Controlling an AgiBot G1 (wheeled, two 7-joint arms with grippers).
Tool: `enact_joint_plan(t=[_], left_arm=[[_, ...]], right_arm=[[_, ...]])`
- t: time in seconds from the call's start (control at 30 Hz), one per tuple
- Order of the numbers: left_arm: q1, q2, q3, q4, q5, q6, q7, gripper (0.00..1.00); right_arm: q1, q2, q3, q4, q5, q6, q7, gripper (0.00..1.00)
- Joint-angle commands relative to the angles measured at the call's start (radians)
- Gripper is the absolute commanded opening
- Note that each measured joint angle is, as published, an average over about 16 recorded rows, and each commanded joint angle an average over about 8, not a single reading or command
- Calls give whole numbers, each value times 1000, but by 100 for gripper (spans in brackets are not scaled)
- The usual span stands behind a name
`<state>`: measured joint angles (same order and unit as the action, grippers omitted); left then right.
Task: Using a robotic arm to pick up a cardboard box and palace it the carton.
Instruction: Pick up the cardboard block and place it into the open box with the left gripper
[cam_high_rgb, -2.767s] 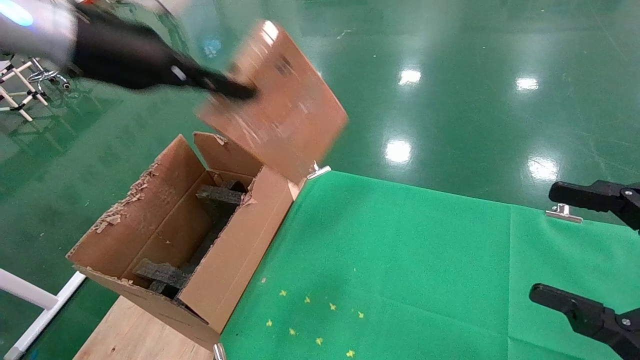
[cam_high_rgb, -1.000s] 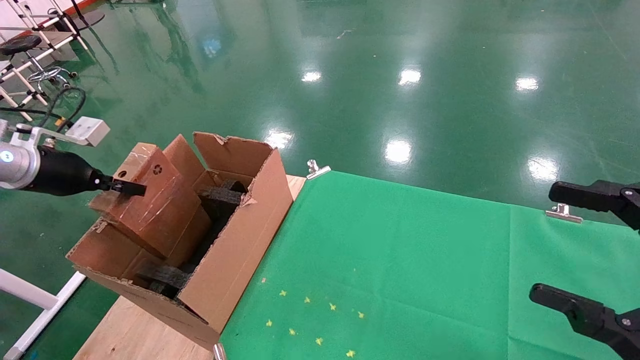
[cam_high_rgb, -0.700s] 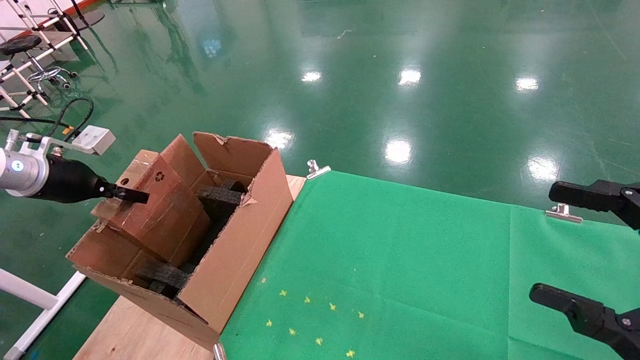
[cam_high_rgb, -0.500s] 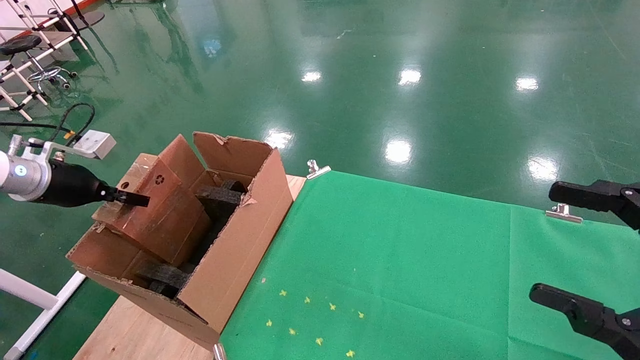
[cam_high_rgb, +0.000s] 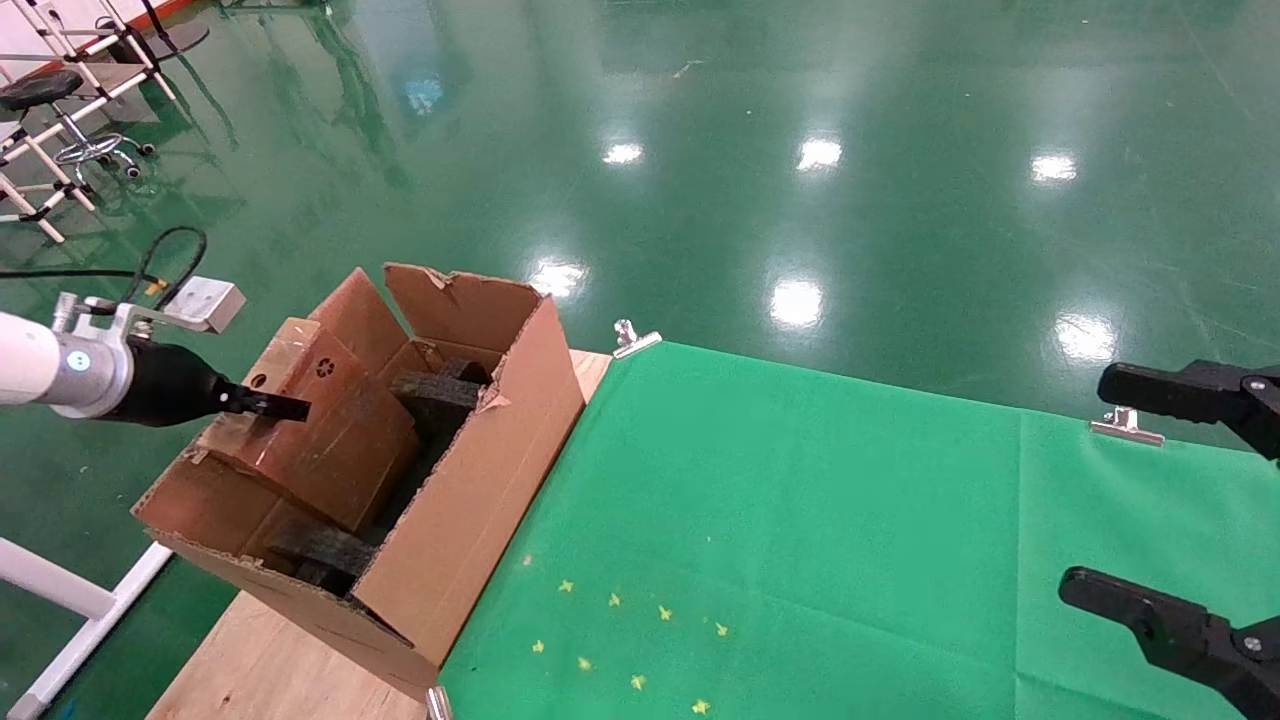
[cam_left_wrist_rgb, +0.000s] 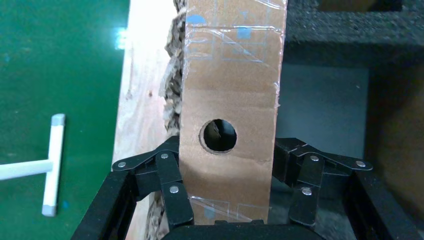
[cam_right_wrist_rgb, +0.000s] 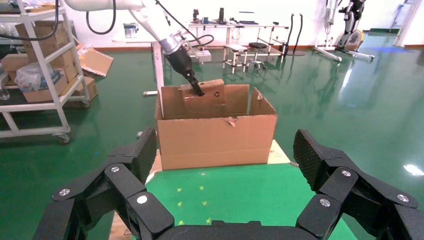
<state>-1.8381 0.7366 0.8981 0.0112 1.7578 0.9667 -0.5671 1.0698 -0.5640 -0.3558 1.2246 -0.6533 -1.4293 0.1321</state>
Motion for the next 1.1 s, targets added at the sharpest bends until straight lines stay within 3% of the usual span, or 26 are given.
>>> enact_joint_plan(t=[0.03, 1.1], left_arm=[[13, 5, -3, 1, -4, -28, -4, 0], [179, 83, -37, 2, -53, -158, -45, 0]], right_arm=[[0, 0, 0, 0, 0, 0, 0, 100], [0, 0, 0, 0, 0, 0, 0, 100]])
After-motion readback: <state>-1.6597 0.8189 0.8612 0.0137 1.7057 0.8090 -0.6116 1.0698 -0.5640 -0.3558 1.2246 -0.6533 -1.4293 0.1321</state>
